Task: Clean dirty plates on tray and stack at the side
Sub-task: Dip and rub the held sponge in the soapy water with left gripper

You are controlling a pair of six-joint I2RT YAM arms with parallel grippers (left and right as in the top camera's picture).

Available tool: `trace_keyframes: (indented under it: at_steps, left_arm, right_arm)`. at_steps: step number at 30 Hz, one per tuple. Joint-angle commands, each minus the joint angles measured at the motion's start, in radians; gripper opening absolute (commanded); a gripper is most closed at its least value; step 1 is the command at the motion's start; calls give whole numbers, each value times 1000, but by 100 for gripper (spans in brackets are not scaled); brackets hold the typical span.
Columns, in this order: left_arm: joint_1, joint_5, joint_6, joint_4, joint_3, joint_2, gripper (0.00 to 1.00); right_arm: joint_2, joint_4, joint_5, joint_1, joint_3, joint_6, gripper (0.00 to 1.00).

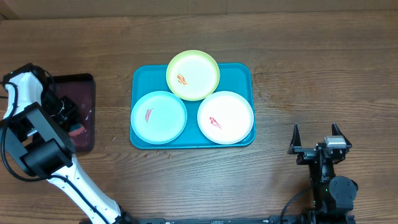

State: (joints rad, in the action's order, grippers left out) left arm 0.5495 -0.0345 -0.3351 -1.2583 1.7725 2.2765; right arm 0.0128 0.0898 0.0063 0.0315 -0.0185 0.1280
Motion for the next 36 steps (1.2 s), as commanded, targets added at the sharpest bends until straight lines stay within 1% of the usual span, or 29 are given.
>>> trace_keyframes:
  at_steps: [1,2,3,4,8,9,10,11,15,19,20,21,22,24,25,26,28,29,30,33,36]
  left_arm:
    - [-6,-6,44,-14,3,13,29]
    - [-6,-6,44,-17,3,13,23]
    - [-5,-6,44,-18,3,13,9]
    - [-6,-5,43,-18,3,13,4]
    - [-5,-36,44,22,3,13,5]
    - [-5,-45,43,35,3,13,31]
    - [-5,-46,43,56,3,13,89]
    - [-5,-46,43,69,3,13,100]
    - [-5,-42,43,80,3,13,100]
    - [-5,-43,44,26,3,13,100]
    - [-5,-42,44,13,3,13,96]
    - [-5,-42,44,3,3,13,82]
    - [-5,-42,44,-4,3,13,70]
    - [-5,-42,44,-21,3,13,32]
    - [-5,-42,44,-29,3,13,20]
    - [-5,-40,44,-38,3,13,12]
    - [-5,-31,44,-49,3,13,10]
    - [-5,-23,44,-52,3,13,5]
    - [-5,-16,44,-53,3,13,4]
    - [-5,-13,43,-44,3,13,4]
    - [-5,-13,40,2,3,13,4]
  right_arm:
    - [-10,-5,-1,3,10,0,100]
    - [-10,-5,-1,3,10,0,100]
    - [-10,-5,-1,3,10,0,100]
    - [-10,-5,-1,3,10,0,100]
    - [-10,-5,-1,3,10,0,100]
    - [-10,-5,-1,3,10,0,100]
    - [-10,-5,-1,3,10,0,100]
    - [-10,-5,-1,3,10,0,100]
    - [-10,-5,-1,3,10,0,100]
    - [-10,-5,-1,3,10,0,100]
    - [-10,-5,-1,3,10,0,100]
    - [-10,-5,-1,3,10,0,100]
    - [-10,-5,-1,3,10,0,100]
    - [-10,-5,-1,3,10,0,100]
    - [-10,-5,-1,3,10,0,100]
    - [-10,-5,-1,3,10,0,100]
    - [-10,-5,-1,3,10,0,100]
    - [-10,-5,-1,3,10,0,100]
    - [-10,-5,-1,3,10,0,100]
    - [-10,-5,-1,3,10,0,100]
    - [-10,-5,-1,3,10,0,100]
